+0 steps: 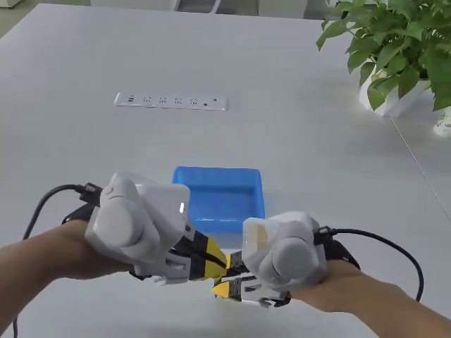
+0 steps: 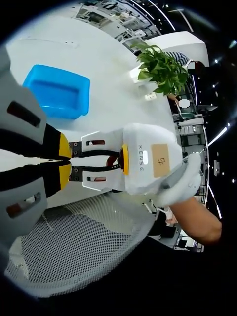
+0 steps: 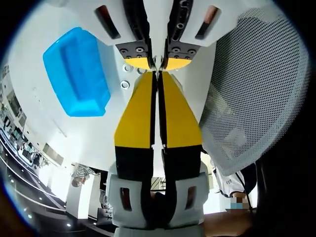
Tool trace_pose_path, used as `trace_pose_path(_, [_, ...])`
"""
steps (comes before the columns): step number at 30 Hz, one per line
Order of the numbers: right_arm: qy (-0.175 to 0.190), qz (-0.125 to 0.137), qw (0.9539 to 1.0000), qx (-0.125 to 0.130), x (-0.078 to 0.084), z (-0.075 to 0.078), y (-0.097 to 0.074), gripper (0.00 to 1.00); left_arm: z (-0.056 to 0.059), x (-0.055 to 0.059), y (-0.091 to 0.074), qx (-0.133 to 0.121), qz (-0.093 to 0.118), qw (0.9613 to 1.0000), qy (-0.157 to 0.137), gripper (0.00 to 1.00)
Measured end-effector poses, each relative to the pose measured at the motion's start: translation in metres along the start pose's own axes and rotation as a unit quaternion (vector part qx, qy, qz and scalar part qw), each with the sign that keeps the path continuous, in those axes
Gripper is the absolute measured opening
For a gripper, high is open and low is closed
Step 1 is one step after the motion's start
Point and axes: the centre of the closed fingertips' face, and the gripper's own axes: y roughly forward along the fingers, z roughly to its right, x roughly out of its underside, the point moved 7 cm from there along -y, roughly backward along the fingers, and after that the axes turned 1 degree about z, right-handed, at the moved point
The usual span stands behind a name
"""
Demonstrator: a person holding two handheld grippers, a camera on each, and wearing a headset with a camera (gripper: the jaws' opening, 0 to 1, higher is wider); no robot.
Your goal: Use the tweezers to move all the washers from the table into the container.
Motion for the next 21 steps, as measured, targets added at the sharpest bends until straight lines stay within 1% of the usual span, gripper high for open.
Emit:
trace_pose_path(4, [0.004,-0.002,1.0000,-0.001,0.000,0.000,0.000,0.10,0.000,0.000,0.001,0.001,0.003,1.0000,-0.003,0.05])
trace_pose_path(7, [0.009,-0.003,1.0000,-0.001,0.001,0.000,-0.001,0.10,-0.001,0.000,0.002,-0.001,0.005,1.0000,0.000,0.05])
trace_pose_path(8, [0.008,-0.003,1.0000,0.000,0.001,0.000,-0.001,0.09,-0.001,0.001,0.003,-0.002,0.000,1.0000,0.002,0.06])
trace_pose_path(9, [0.009,-0.005,0.9999,0.002,0.002,0.001,-0.002,0.09,0.000,0.006,0.004,-0.001,-0.023,0.9997,0.007,0.10])
trace_pose_path(10, [0.010,-0.006,0.9999,0.002,0.002,0.001,-0.002,0.09,0.000,0.007,0.004,-0.001,-0.025,0.9996,0.010,0.15])
trace_pose_path(12, [0.010,-0.008,0.9999,0.003,0.005,0.002,-0.005,0.09,0.002,0.010,0.001,0.000,-0.021,0.9998,0.004,0.15])
trace_pose_path(14, [0.011,-0.010,0.9999,0.003,0.007,0.002,-0.007,0.09,0.004,0.015,-0.002,-0.005,-0.017,0.9998,-0.003,0.16])
trace_pose_path(18, [0.011,-0.015,0.9998,0.002,0.009,0.001,-0.008,0.09,0.008,0.030,0.001,-0.006,-0.031,0.9995,-0.009,0.16])
trace_pose_path(21, [0.008,-0.015,0.9998,0.002,0.009,0.000,-0.008,0.08,0.011,0.040,0.009,-0.009,-0.037,0.9992,-0.014,0.16])
